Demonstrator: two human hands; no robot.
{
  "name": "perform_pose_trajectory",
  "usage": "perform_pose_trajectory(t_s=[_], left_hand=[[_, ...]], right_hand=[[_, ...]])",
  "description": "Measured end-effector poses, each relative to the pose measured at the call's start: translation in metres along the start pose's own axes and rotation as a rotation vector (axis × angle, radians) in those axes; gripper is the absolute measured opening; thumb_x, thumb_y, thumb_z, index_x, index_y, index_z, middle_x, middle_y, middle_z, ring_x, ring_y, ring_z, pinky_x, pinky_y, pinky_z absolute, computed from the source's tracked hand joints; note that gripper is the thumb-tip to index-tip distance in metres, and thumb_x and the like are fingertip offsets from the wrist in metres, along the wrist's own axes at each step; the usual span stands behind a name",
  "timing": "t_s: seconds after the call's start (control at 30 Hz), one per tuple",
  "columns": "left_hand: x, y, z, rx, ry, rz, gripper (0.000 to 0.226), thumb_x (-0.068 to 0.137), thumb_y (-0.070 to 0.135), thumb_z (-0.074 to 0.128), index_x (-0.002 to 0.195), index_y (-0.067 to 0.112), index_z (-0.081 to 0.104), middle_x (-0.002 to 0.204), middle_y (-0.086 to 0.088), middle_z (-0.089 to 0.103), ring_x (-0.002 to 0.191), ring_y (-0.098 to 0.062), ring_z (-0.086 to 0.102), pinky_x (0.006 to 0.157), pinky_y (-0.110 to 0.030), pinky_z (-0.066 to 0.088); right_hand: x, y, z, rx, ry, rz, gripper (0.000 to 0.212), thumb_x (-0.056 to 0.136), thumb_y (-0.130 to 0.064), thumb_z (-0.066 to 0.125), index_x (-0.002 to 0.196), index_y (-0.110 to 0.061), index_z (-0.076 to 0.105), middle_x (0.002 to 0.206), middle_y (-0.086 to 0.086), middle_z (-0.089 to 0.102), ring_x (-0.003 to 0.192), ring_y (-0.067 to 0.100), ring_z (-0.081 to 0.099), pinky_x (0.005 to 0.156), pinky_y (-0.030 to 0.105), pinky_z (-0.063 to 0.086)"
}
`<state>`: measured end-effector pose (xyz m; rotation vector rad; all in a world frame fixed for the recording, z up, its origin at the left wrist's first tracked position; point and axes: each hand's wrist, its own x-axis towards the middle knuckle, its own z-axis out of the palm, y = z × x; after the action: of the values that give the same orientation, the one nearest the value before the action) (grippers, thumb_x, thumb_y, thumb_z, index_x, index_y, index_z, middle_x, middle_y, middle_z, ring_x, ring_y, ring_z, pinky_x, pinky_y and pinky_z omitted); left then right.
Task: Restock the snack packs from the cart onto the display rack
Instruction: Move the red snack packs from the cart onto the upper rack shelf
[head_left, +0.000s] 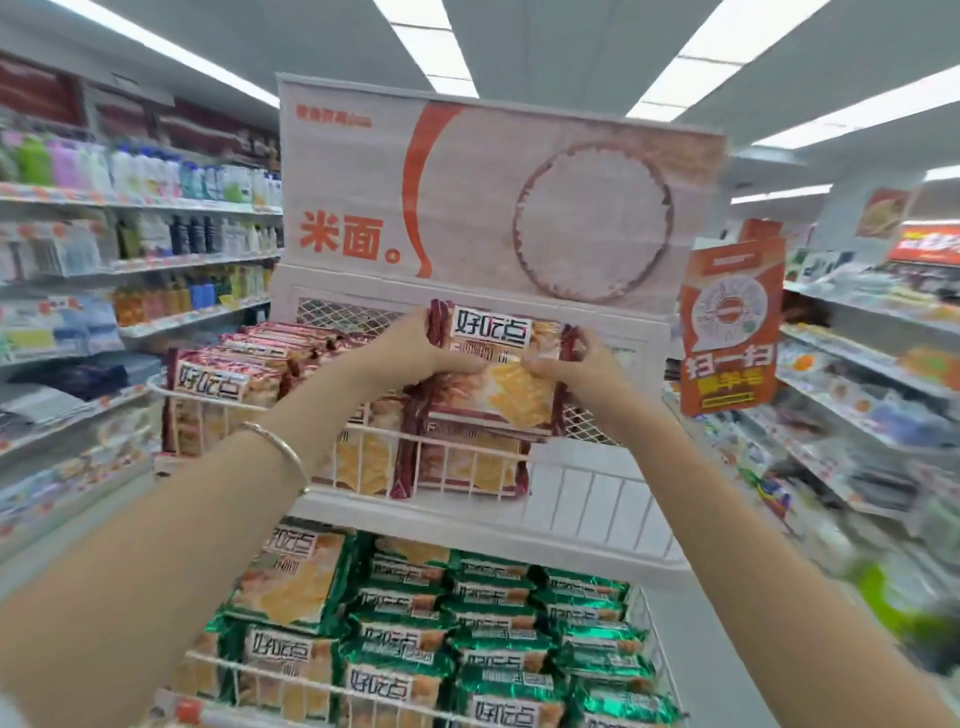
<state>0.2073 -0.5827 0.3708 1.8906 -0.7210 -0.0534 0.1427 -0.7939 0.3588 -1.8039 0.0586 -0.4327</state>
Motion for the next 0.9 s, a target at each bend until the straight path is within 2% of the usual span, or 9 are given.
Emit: perform_pose_trajectory(t_s=[0.1, 0.17, 0.2, 0.3, 0.43, 0.53, 0.67, 0.8, 0.9], left_hand=[[0.003, 0.000, -0.005, 0.142, -0.069, -0.031, 0.060, 0.081, 0.031, 0.082, 0.132, 0.026, 0.051, 0.126, 0.011, 0.061, 0.106, 0.007, 0.062, 0.100, -0.029, 0.042], [0.005, -0.009, -0.013, 0.250, -0.136, -0.120, 0.113, 0.072, 0.049, 0.084, 0.158, 0.030, 0.012, 0.151, 0.005, 0.040, 0.138, -0.014, 0.044, 0.106, -0.031, 0.033], [0.006, -0.014, -0.016, 0.266, -0.164, -0.118, 0.120, 0.066, 0.053, 0.086, 0.157, 0.035, 0.009, 0.152, 0.006, 0.038, 0.140, -0.020, 0.042, 0.106, -0.032, 0.034], [0.006, -0.018, -0.028, 0.272, -0.242, -0.106, 0.104, 0.066, 0.045, 0.086, 0.150, 0.034, 0.027, 0.143, 0.011, 0.044, 0.130, -0.011, 0.045, 0.102, -0.028, 0.036], [0.012, -0.015, -0.034, 0.313, -0.251, -0.099, 0.069, 0.071, 0.032, 0.082, 0.132, 0.036, 0.050, 0.142, 0.008, 0.048, 0.135, -0.010, 0.043, 0.099, -0.030, 0.042], [0.021, -0.008, -0.014, 0.384, -0.121, 0.001, 0.068, 0.076, 0.036, 0.076, 0.137, 0.042, 0.046, 0.143, 0.006, 0.048, 0.133, -0.013, 0.044, 0.104, -0.036, 0.040], [0.030, -0.006, 0.030, 0.634, -0.248, 0.131, 0.090, 0.077, 0.046, 0.081, 0.151, 0.045, 0.030, 0.154, 0.014, 0.039, 0.138, -0.011, 0.039, 0.115, -0.038, 0.033], [0.025, -0.017, 0.025, 0.754, -0.276, 0.102, 0.065, 0.072, 0.045, 0.086, 0.122, 0.040, 0.045, 0.113, 0.015, 0.064, 0.096, -0.009, 0.062, 0.090, -0.034, 0.054], [0.010, -0.022, 0.003, 0.983, -0.299, 0.003, 0.057, 0.075, 0.047, 0.083, 0.111, 0.036, 0.040, 0.110, 0.014, 0.057, 0.092, -0.009, 0.055, 0.084, -0.029, 0.050]], right_hand=[[0.009, 0.003, -0.003, -0.109, -0.077, 0.010, 0.035, 0.080, -0.021, 0.083, 0.106, -0.025, 0.061, 0.093, -0.002, 0.074, 0.073, 0.009, 0.073, 0.062, 0.029, 0.057], [0.006, 0.009, -0.005, -0.162, -0.128, 0.003, 0.046, 0.077, -0.023, 0.086, 0.116, -0.024, 0.061, 0.101, -0.002, 0.074, 0.080, 0.006, 0.072, 0.069, 0.025, 0.058], [0.004, 0.012, -0.007, -0.191, -0.116, -0.039, 0.044, 0.076, -0.021, 0.086, 0.113, -0.024, 0.062, 0.099, -0.006, 0.073, 0.079, -0.001, 0.071, 0.070, 0.018, 0.056], [0.003, 0.020, -0.020, -0.163, -0.025, -0.143, 0.038, 0.077, -0.013, 0.084, 0.107, -0.025, 0.063, 0.101, -0.009, 0.069, 0.085, 0.001, 0.067, 0.070, 0.017, 0.052], [0.025, 0.018, -0.062, 0.313, 0.211, -0.009, 0.029, 0.086, -0.002, 0.071, 0.109, -0.013, 0.057, 0.102, 0.009, 0.069, 0.074, 0.016, 0.074, 0.061, 0.032, 0.060], [0.041, 0.020, -0.087, 0.511, 0.386, 0.050, 0.046, 0.086, -0.007, 0.073, 0.126, -0.006, 0.051, 0.110, 0.016, 0.071, 0.087, 0.027, 0.076, 0.076, 0.046, 0.062], [0.050, 0.030, -0.092, 0.567, 0.482, 0.102, 0.052, 0.086, -0.004, 0.074, 0.128, -0.009, 0.046, 0.111, 0.018, 0.070, 0.089, 0.028, 0.075, 0.079, 0.050, 0.061], [0.053, 0.045, -0.085, 0.560, 0.445, 0.121, 0.041, 0.086, -0.001, 0.073, 0.120, -0.007, 0.051, 0.106, 0.017, 0.072, 0.087, 0.030, 0.075, 0.074, 0.048, 0.062], [0.055, 0.052, -0.084, 0.574, 0.423, 0.111, 0.046, 0.084, 0.001, 0.075, 0.124, -0.005, 0.055, 0.109, 0.020, 0.072, 0.086, 0.031, 0.075, 0.074, 0.050, 0.062]])
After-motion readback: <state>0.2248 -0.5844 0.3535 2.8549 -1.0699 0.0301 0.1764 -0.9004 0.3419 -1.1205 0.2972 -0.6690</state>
